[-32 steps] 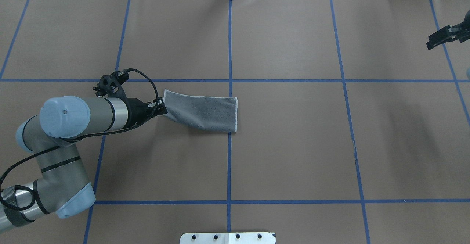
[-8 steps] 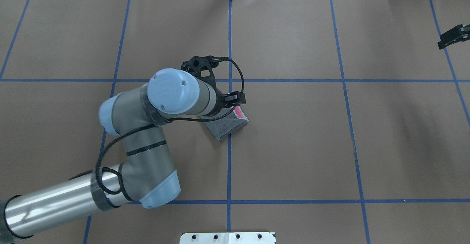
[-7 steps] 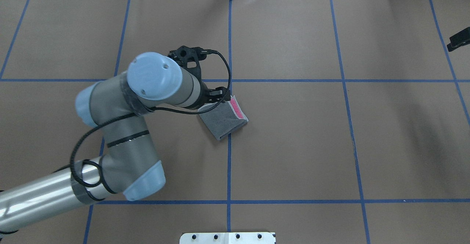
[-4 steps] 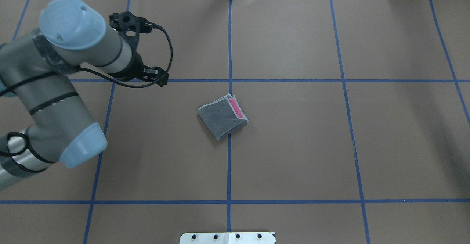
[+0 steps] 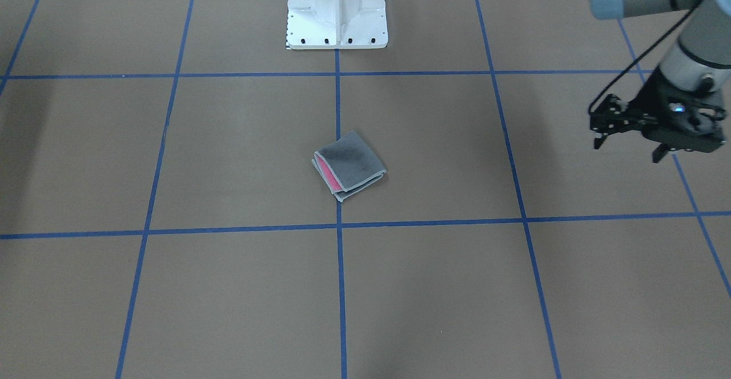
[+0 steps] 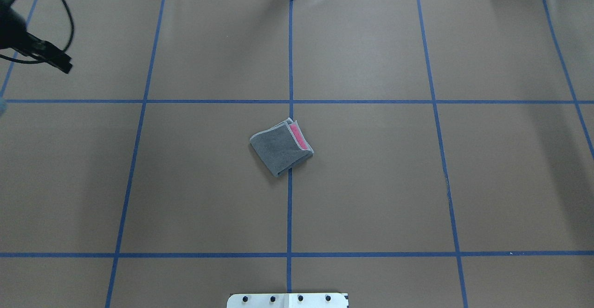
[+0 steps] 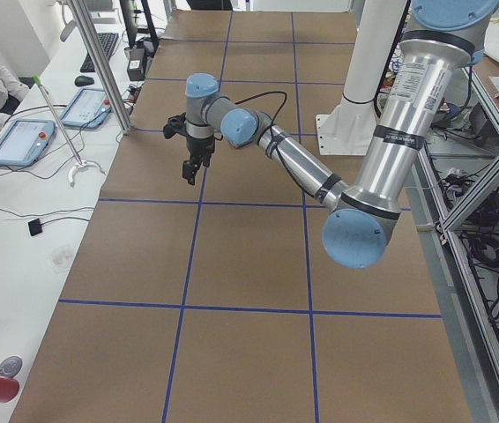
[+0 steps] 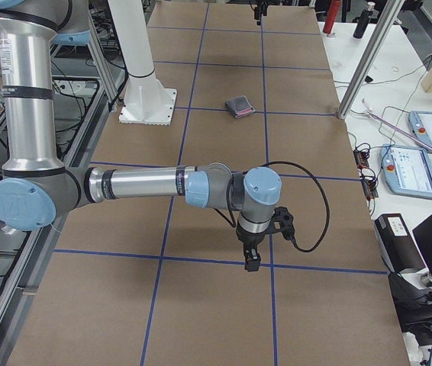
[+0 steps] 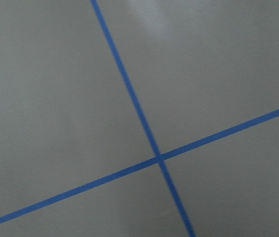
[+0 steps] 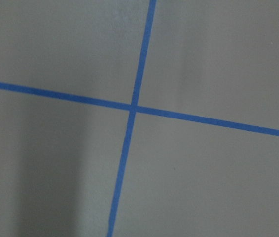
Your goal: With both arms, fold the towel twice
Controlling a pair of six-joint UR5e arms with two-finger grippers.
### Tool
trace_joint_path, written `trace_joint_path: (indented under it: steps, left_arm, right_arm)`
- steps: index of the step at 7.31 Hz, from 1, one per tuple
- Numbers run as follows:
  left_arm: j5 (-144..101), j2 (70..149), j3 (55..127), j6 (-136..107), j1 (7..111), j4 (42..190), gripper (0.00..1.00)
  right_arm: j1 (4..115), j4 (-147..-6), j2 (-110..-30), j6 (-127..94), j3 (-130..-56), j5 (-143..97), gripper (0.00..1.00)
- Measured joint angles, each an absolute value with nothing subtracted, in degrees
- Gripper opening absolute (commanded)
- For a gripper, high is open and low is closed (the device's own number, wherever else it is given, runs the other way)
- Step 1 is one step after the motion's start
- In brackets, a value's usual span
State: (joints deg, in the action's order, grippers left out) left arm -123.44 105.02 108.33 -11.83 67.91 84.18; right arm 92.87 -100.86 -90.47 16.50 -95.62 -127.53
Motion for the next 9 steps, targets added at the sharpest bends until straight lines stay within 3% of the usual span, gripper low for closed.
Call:
trace_joint_path:
  steps: [5, 9]
  left_arm:
    - [-131.51, 94.74, 97.54, 13.70, 86.12, 84.46, 1.00]
    - [-133.21, 89.31, 95.49, 20.52, 90.87, 84.90, 1.00]
  right_arm:
    - [94.04, -101.96, -90.18, 15.54, -95.64, -129.91, 1.00]
    - [93.61, -101.10, -88.95, 11.20, -95.80, -130.68, 1.00]
